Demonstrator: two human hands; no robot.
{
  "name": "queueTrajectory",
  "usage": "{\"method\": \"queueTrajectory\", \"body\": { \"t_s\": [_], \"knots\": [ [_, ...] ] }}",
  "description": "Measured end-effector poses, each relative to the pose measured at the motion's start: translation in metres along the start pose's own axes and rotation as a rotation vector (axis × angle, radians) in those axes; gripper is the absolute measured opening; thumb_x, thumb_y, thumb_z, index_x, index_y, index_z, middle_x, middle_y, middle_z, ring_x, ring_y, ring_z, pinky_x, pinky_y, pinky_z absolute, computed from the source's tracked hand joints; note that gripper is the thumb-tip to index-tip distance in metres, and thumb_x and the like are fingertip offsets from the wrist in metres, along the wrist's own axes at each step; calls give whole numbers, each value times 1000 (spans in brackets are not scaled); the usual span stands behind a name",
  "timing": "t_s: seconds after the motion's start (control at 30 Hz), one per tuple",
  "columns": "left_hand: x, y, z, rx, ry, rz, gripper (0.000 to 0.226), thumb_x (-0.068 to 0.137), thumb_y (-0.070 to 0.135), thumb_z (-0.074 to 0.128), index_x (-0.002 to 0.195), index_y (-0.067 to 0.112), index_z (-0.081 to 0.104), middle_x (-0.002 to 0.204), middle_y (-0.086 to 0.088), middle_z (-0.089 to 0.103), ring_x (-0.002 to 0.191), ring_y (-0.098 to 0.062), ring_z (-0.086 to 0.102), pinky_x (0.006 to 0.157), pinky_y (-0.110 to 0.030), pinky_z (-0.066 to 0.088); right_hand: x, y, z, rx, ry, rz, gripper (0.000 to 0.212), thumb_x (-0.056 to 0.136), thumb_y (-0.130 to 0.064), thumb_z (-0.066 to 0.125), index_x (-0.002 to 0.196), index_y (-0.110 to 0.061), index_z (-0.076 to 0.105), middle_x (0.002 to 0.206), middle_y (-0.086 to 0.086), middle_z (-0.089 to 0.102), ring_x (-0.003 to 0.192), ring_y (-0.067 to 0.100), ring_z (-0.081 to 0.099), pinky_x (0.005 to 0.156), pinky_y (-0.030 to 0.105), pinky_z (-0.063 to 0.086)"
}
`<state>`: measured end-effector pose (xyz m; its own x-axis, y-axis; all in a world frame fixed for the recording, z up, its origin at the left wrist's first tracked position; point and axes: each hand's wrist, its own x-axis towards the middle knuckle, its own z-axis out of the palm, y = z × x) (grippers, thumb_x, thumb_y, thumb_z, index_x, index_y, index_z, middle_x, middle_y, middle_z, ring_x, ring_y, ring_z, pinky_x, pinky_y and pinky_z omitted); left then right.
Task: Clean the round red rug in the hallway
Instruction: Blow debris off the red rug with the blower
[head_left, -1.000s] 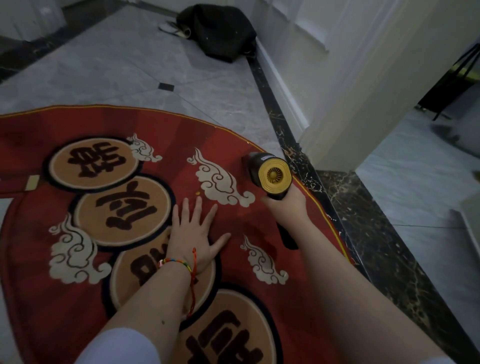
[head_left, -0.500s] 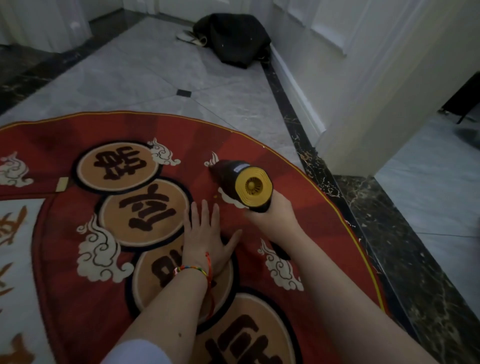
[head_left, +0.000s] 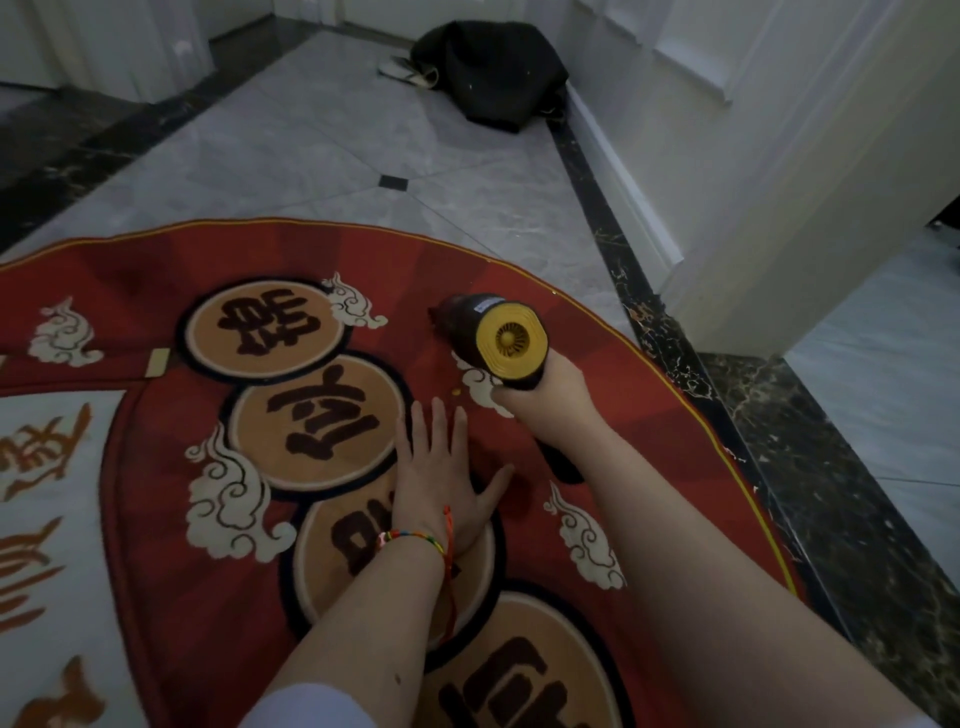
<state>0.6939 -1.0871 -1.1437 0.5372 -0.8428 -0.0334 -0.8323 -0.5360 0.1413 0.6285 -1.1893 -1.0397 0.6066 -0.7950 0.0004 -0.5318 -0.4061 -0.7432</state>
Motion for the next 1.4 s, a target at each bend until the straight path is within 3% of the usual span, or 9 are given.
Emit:
{"method": "queueTrajectory", "body": {
  "t_s": [0.17,0.33,0.57,0.67,0.8,0.93,1.1,1.3,1.4],
  "knots": [
    [3,-6,-4,-116,-5,10,89,84,76,8,153,20,7,160,-7,3,146,-30,-5,118,-47,-6,-9,4,6,-7,27,0,25,73,-21,71,91,-27,55,87,-5,61,92,19,60,75,33,47],
    [12,-28,-10,-94,67,97,86,80,72,-3,145,28,31,150,1,31,137,-24,21,115,-43,13,-32,20,-5,-42,19,-15,23,71,-24,68,84,-33,51,82,-10,60,86,18,61,66,27,41],
    [12,-28,-5,-96,102,170,79,86,65,8,141,21,43,148,-6,38,138,-28,31,115,-46,21,0,16,0,6,118,98,24,70,-22,69,87,-28,53,82,-7,59,85,19,59,66,27,40],
    [21,-29,-6,-63,201,262,60,88,57,28,112,15,62,112,-8,62,101,-31,54,88,-42,46,2,19,1,34,128,111,22,71,-19,69,87,-24,55,81,-4,59,81,17,57,59,22,37],
    [39,-33,-10,-59,321,269,43,93,47,31,96,15,61,89,-2,56,77,-24,44,68,-36,42,6,26,1,6,123,107,23,69,-20,69,86,-25,54,81,-5,60,82,18,59,65,25,38],
    [44,-36,-7,-82,239,226,61,93,55,19,129,18,53,111,-2,52,98,-24,46,87,-37,38,31,26,0,26,131,87,22,72,-19,69,89,-22,55,86,0,61,83,18,58,61,23,37],
    [46,-37,-3,-128,137,226,74,88,67,3,150,30,22,155,0,22,142,-19,14,115,-38,1,61,25,1,3,116,90,25,73,-19,70,94,-22,57,89,-1,60,86,18,57,68,24,37],
    [44,-35,-7,-129,57,211,75,86,69,4,152,33,8,160,3,4,147,-16,-3,117,-38,-10,44,32,-3,-13,88,67,19,73,-17,68,85,-21,53,79,-3,59,75,14,55,54,18,36],
    [44,-35,-7,-139,42,208,75,86,70,4,151,33,5,160,3,0,147,-15,-6,118,-39,-11,32,33,-5,-36,52,39,23,69,-19,69,77,-30,50,74,-6,59,72,16,58,60,24,40]
  ]
}}
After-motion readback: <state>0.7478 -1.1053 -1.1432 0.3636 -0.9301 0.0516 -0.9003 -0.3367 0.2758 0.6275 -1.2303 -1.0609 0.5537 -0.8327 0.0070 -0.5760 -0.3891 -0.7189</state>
